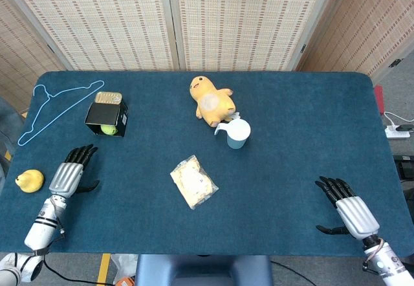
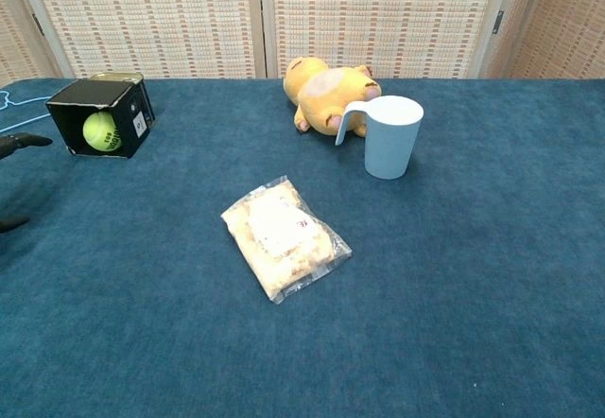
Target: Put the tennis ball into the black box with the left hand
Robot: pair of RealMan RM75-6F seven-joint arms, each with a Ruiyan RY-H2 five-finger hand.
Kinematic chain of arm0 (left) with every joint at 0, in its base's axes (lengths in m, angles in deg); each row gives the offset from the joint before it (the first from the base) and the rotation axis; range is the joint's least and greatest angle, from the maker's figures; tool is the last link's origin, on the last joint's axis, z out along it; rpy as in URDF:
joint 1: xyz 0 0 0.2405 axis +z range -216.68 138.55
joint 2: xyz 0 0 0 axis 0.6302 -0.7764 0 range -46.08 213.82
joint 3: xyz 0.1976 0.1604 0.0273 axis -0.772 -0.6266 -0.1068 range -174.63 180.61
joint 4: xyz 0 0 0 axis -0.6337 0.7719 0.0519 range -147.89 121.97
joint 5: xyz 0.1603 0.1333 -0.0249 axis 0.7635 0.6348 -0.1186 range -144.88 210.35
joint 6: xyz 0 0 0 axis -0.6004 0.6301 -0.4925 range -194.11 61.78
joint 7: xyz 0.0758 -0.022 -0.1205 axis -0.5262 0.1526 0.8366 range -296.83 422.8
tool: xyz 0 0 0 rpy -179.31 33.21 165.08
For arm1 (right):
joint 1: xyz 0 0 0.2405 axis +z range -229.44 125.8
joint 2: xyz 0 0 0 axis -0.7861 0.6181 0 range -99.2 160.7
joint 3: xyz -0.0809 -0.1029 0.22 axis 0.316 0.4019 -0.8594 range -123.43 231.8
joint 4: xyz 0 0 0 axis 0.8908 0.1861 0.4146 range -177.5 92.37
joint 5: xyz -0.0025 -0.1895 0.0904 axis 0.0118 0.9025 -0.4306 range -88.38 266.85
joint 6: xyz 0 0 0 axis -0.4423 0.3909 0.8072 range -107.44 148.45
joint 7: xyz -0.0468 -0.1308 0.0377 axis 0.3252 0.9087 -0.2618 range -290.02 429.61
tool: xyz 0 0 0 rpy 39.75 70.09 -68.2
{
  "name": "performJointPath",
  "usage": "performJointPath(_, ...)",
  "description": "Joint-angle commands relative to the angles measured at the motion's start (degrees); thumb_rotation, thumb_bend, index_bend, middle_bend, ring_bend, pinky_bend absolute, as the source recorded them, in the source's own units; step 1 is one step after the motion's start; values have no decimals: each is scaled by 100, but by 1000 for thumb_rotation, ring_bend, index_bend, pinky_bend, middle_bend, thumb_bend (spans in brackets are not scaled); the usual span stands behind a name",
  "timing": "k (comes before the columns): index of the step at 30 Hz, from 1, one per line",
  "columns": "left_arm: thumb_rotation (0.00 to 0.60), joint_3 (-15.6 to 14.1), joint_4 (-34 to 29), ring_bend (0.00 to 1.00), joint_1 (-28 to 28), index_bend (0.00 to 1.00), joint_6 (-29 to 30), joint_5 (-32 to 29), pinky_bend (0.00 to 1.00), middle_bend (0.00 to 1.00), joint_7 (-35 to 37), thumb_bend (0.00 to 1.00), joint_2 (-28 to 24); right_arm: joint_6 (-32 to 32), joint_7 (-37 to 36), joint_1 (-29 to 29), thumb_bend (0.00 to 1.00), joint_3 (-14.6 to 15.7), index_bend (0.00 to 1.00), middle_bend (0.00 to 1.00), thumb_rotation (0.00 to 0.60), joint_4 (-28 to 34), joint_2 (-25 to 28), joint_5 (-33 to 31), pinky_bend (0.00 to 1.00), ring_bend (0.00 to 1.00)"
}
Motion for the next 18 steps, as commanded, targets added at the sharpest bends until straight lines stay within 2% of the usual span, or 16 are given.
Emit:
performJointPath(1,278,-56,-524,0,332,0,386,2,0,0,-102,312,-336,-29,-27,-11,0,10,0,0,600,-11,7,19,0,0)
performJointPath(5,281,-252,-1259,0,798,0,676,-40,0,0,-440,318,-857,-102,-68,-39,0,14,0,0,600,-40,9,38,0,0)
performJointPath(9,286,-427,-1632,0,1326,0,1084,-98,0,0,-584,315,-1186,-129,-107,-51,0,1,0,0,600,-77,1,24,0,0)
performJointPath(14,295,-520,-1362,0,1813,0,1538,-50,0,0,-17,315,-1111,-22,-82,-8,0,-13,0,0,600,-75,-14,-16,0,0)
performJointPath(18,292,-532,-988,0,1934,0,1810,135,0,0,329,315,-932,35,-13,11,0,-5,0,0,600,-53,-23,-20,0,0)
